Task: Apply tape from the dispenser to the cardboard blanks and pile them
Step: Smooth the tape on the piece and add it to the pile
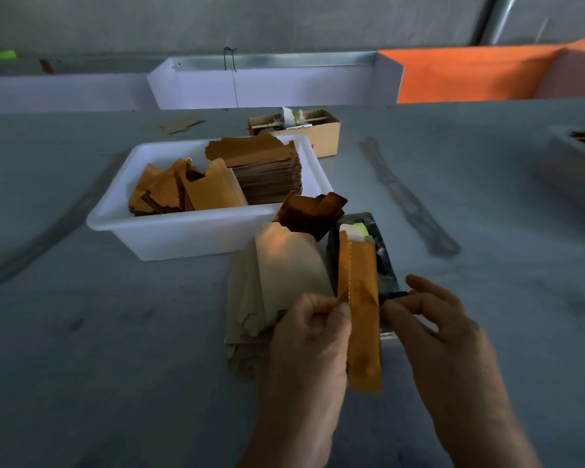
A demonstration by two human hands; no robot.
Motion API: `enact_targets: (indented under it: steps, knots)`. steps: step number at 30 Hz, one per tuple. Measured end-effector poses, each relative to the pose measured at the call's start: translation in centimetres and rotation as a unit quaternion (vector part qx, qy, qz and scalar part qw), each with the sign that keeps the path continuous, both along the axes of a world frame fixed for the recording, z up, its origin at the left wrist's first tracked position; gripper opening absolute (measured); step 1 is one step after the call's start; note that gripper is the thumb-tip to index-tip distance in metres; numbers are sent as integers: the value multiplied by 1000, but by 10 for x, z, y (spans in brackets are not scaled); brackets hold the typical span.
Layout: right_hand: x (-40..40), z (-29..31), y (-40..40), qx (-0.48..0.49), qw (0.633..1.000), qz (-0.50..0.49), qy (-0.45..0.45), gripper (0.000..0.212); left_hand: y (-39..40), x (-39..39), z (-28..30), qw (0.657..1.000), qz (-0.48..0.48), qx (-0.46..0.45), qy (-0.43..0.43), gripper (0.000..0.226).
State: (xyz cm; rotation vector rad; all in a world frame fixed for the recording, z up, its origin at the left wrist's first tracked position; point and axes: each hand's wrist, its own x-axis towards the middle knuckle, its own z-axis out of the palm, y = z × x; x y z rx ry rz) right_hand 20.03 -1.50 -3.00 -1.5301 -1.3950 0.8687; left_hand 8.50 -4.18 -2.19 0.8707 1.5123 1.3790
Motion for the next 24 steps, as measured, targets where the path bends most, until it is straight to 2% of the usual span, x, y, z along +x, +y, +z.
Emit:
enact_targets:
  steps: [3, 7, 8, 16, 21, 24]
  knots:
    - [1, -5, 1, 15, 1000, -13, -16, 15, 1, 0, 2, 993, 16, 60, 96, 13]
    - [-2, -12, 1, 18, 1000, -16, -5, 16, 7, -2, 6, 999, -17, 33, 0, 14]
    - [-4, -14, 0, 23, 1000, -18, -5, 17, 8, 0, 6, 999, -28, 29, 0, 14]
    - [-5, -22, 0, 39, 999, -16, 0, 17, 12, -4, -1, 991, -87, 57, 83, 9]
    - [-4, -21, 0, 38, 999, -9, 1, 11, 9, -4, -4, 988, -98, 72, 100, 10]
    - [-3, -21, 1, 43, 999, -4, 1, 16, 11, -6, -4, 981, -118, 82, 128, 13]
